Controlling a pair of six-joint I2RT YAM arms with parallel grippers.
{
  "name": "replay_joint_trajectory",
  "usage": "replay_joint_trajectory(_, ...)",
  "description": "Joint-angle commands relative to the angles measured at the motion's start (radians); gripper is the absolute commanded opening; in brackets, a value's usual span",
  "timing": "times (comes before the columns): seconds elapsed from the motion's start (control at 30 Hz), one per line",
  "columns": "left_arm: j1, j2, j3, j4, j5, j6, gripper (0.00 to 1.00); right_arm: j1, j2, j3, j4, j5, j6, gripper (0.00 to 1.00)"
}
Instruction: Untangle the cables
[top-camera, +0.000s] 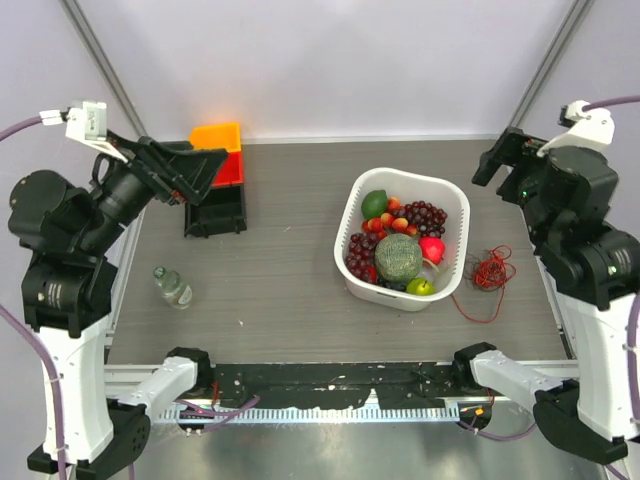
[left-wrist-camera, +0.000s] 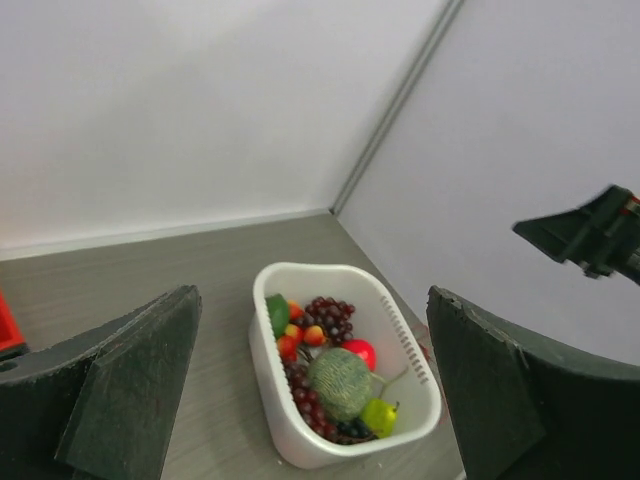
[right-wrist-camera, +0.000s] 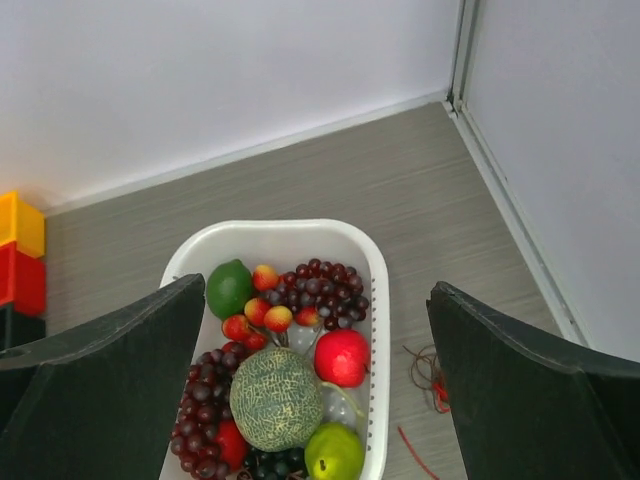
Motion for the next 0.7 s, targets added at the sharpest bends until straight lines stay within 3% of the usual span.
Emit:
replay_joint_trajectory(0.0,-0.001,0.074,-0.031,0.013,0.156,-0.092,1.0,-0.004,0.092,0.001,-0.038,-0.019,0.041,0.98)
replay_joint_trajectory(0.13,-0.05,0.069,-0.098,0.02,0.213,-0.129,1.0,-0.028,0.084,-0.105,0.035,0.155,0.141,0.98)
replay_joint_trajectory(0.2,-0.079,0.046,-0.147,0.019,0.215,-0.135,1.0,-0.097,0.122,-0.114,0.021,0.177,0.17,0.98)
replay_joint_trajectory(0.3,-0.135,0.014,-0.216,0.019,0.224,-0.132,1.0,-0.337,0.172,-0.177,0.038,0.075,0.222,0.96)
replay_joint_trajectory(0.53,-0.324,-0.026,-0.37,0.01,0.218,-0.114,1.0,-0.716,0.273,-0.402,0.104,-0.054,0.372,0.98)
replay_joint_trajectory(0.67,-0.382,-0.041,-0.431,-0.001,0.199,-0.115,1.0,-0.806,0.329,-0.569,0.194,-0.186,0.389,0.97)
